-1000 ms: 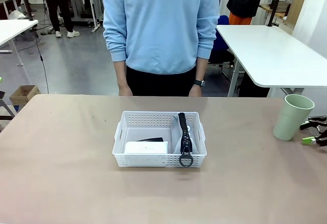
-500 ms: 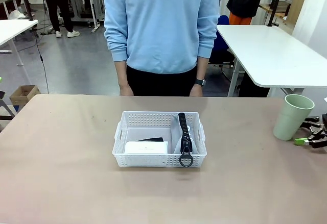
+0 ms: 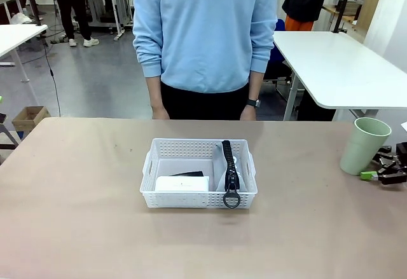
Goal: Efficiently arrange items inside the basket to fit them all.
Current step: Pick up the Reusable plastic cup and place it inside the Organizing basket.
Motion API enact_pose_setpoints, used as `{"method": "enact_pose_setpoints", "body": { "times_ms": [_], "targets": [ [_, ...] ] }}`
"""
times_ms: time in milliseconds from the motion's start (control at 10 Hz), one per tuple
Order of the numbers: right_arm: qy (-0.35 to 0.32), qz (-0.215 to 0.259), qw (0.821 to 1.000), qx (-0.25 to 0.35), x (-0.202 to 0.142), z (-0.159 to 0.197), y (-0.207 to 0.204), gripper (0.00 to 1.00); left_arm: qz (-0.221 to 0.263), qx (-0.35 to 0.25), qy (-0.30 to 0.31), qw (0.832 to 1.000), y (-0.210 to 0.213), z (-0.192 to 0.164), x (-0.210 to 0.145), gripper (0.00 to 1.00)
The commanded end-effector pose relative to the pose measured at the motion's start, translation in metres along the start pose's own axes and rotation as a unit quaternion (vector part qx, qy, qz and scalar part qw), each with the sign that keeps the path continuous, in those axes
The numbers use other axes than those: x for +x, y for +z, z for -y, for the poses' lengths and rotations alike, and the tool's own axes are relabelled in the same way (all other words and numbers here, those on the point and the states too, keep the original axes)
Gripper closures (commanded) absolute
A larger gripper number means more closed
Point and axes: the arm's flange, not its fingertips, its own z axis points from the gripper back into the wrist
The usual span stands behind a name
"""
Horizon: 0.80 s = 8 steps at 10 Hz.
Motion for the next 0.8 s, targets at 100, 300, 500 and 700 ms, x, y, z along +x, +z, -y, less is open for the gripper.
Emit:
{"method": "enact_pose_setpoints", "body": {
  "times_ms": [100,300,500,700],
  "targets": [
    [0.013,0.031,0.999,0.007,0.001,-0.001,-0.016,0.00,-0.001,0.004,0.000,1.000,0.000,0.003,-0.001,0.00],
    [0.006,0.039,0.999,0.007,0.005,-0.002,-0.021,0.00,-0.001,0.004,0.000,1.000,0.000,0.003,-0.001,0.00],
    [-0.002,0.060,0.998,-0.001,0.012,-0.002,-0.021,0.00,-0.001,0.004,0.000,1.000,0.000,0.003,-0.001,0.00],
    [-0.020,0.091,0.995,0.021,0.014,-0.003,-0.024,0.00,-0.001,0.004,0.000,1.000,0.000,0.003,-0.001,0.00]
  ]
}}
